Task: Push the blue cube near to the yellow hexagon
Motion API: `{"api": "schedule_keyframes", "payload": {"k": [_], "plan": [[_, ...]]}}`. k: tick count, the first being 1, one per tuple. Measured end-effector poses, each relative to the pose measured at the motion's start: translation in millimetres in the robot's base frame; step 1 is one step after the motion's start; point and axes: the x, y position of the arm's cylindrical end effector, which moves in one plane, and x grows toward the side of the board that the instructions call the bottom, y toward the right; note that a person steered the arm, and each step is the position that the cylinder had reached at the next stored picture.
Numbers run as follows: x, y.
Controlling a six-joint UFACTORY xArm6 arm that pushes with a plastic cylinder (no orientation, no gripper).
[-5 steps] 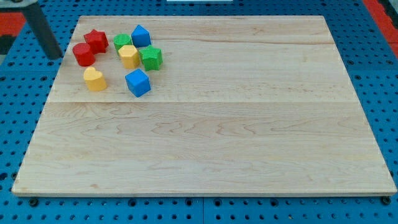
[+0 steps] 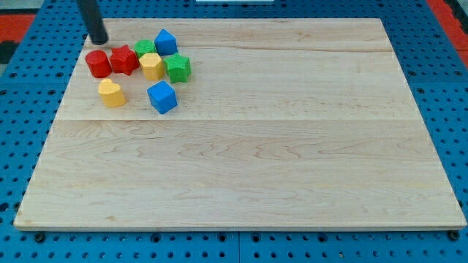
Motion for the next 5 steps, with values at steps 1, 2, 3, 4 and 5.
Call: {"api": "schedule_keyframes", "payload": {"k": [1, 2, 3, 4, 5], "plan": [[29.1, 0.3], [60.6, 8.8], [82.5, 30.6], [81.2, -14.8], [121.5, -15.3]]}}
